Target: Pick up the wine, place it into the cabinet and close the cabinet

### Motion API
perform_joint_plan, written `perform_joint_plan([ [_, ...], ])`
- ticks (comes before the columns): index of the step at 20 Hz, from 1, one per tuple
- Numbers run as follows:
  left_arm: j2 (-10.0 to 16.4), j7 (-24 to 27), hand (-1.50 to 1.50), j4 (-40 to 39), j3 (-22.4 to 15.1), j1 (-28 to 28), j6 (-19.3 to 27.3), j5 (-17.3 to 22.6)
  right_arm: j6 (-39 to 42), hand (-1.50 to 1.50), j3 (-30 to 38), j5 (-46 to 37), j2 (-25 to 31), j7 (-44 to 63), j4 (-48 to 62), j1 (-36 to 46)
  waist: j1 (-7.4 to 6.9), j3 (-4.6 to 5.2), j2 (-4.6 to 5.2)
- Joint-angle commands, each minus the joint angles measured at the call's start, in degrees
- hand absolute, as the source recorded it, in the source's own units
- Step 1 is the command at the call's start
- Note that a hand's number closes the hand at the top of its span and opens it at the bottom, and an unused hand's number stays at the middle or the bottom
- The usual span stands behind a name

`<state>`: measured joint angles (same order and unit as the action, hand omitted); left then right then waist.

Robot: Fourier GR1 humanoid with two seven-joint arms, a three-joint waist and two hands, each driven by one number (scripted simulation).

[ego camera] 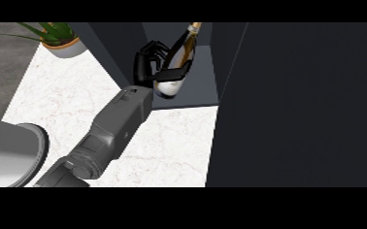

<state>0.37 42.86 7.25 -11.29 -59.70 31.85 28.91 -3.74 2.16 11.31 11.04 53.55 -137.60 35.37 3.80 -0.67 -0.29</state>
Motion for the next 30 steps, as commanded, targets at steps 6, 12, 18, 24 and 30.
perform_joint_plan([
  [6,0.6,-2.0,1.5,0.1,4.9,-0.5,-5.7,3.8,0.4,-1.5,0.1,1.8,-0.7,-0.5,-0.5,-0.8,1.19,0.79,2.34],
  [12,-0.4,-3.1,1.5,1.8,7.0,3.1,-8.1,6.8,-1.3,-1.5,-1.0,1.4,-1.7,1.1,-2.5,1.2,3.15,0.88,2.28],
  [18,-0.3,-1.0,1.5,4.2,5.6,7.5,-11.2,7.7,0.3,-1.5,-1.7,2.1,-2.1,-0.7,0.0,1.3,3.83,0.88,2.73],
  [24,-0.3,-3.2,1.5,6.9,3.6,10.9,-12.5,10.2,0.2,-1.5,-1.4,2.8,-2.0,0.6,-0.9,0.8,4.49,0.87,2.25],
  [30,-0.3,-1.7,1.5,6.6,-0.3,14.8,-12.3,12.3,-0.4,-1.5,-3.1,2.0,-3.5,-0.1,-0.7,1.0,5.71,0.99,2.39],
])
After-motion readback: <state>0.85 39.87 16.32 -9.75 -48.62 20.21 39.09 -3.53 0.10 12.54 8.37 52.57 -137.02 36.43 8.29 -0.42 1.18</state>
